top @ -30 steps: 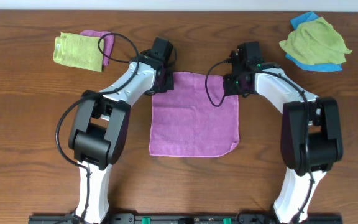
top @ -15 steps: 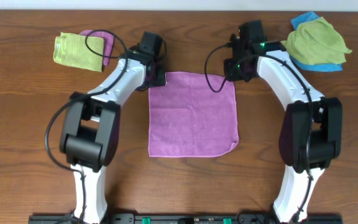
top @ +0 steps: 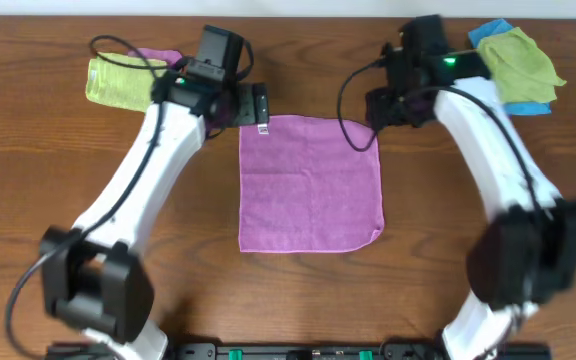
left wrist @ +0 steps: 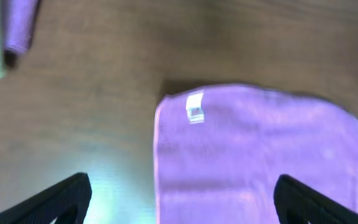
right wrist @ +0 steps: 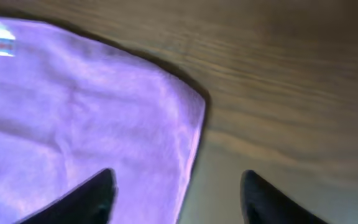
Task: Fold the cloth
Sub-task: 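Release the cloth and lift both grippers up and back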
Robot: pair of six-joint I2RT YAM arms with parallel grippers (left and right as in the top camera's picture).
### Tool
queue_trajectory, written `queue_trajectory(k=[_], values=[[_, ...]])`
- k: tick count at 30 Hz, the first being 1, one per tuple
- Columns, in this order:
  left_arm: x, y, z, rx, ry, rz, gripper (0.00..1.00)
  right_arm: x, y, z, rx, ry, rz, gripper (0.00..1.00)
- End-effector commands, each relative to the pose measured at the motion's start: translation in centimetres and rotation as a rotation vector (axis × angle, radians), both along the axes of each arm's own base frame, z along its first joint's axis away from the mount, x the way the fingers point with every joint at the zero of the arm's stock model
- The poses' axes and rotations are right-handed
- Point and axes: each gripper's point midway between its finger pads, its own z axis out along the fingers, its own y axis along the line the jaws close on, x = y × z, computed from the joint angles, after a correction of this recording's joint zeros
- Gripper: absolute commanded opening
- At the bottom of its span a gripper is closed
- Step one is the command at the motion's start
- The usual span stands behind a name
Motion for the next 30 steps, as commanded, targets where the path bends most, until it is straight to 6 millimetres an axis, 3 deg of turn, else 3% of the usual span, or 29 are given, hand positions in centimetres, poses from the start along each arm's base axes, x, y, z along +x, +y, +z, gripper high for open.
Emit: queue_trajectory(k=[1,8,11,15,20,25,28,30], values=[[-3.1,0.3,3.8,0.001,-0.030,-0.030,0.95,-1.7,-0.4,7.0,0.013,-0.137,0.021,0.79],[-9.3,1.0,11.8,0.057,-0.214,-0.046,0.95,-8.8,-1.1,12.7,0.011,-0.230,0.018,0.84],[-13.3,1.4,13.7,0.050,-0.263,-0.072,0.95,-13.2,-1.2,14.7,0.036,-0.297,0.007,0.84],[-18.0,3.4,12.9,0.007,-0.268,-0.051,0.95,-19.1,-1.7,15.3,0.088,-0.347,-0.009,0.86],[-24.2,5.6,10.4,-0.115,-0.271,-0.046,0.95,-25.9,-3.3,13.4,0.136,-0.332,-0.063,0.87],[-28.8,8.4,8.1,-0.124,-0.234,-0.004,0.96,-29.8,-4.4,11.4,0.143,-0.303,-0.080,0.87],[-30.7,9.7,7.3,-0.125,-0.212,0.022,1.00,-31.1,-4.9,10.6,0.139,-0.310,-0.084,0.86],[-31.2,10.4,7.2,-0.114,-0.225,0.034,0.92,-31.4,-5.4,10.5,0.134,-0.330,-0.105,0.84]])
